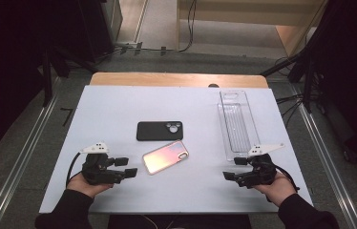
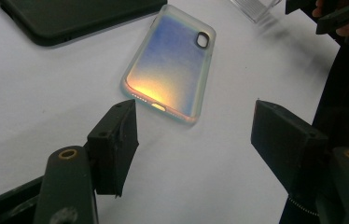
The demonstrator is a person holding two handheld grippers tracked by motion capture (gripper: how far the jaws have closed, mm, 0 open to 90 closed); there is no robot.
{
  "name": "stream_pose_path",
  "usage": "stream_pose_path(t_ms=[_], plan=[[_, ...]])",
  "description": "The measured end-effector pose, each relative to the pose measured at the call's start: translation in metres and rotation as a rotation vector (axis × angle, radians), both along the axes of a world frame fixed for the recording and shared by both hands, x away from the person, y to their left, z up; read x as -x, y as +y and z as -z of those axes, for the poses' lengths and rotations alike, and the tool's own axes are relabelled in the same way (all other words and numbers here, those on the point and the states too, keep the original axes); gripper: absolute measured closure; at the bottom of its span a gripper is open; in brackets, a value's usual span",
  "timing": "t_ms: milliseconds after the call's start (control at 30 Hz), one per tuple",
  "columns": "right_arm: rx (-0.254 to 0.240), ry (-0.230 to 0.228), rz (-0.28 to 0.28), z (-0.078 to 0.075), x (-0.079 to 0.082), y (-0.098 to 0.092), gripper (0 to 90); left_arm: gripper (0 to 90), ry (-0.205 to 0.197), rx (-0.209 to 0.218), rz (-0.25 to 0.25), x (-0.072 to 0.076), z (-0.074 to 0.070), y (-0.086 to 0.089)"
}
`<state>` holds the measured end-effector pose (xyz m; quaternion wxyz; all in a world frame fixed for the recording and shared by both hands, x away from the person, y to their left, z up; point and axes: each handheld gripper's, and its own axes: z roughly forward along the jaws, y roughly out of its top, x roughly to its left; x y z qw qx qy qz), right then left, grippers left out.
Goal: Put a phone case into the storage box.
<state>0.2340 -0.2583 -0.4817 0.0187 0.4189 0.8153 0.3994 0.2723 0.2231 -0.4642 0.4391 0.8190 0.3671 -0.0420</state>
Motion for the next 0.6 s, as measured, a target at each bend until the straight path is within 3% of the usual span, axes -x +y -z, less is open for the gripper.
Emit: stream_pose_path(t_ms=[133, 233, 300, 433, 533, 567, 600], plan=[[0.002, 0.000, -0.002, 0.000, 0.001, 0.000, 19.4, 30.7, -0.014, -0.001, -0.004, 0.000, -0.002, 0.000], [0.002, 0.004, 0.003, 0.000, 0.001, 0.000, 19.3, 28.0, -0.019, 0.010, -0.027, -0.002, -0.004, 0.001], [0.003, 0.007, 0.004, 0.000, 0.001, 0.000, 19.3, 24.6, -0.028, -0.008, -0.052, -0.003, -0.004, 0.001], [0.003, 0.007, 0.007, 0.000, 0.000, -0.001, 19.4, 15.9, -0.030, -0.015, -0.041, -0.007, -0.006, 0.002], [0.004, 0.008, 0.005, 0.001, 0.000, -0.001, 19.4, 14.3, -0.045, -0.010, -0.021, -0.010, -0.010, 0.001], [0.007, 0.008, 0.006, 0.000, 0.001, -0.001, 19.4, 5.4, -0.036, -0.008, -0.007, -0.012, -0.011, 0.000], [0.007, 0.008, 0.006, 0.000, 0.001, -0.001, 19.4, 5.4, -0.034, -0.005, 0.003, -0.014, -0.011, -0.001]])
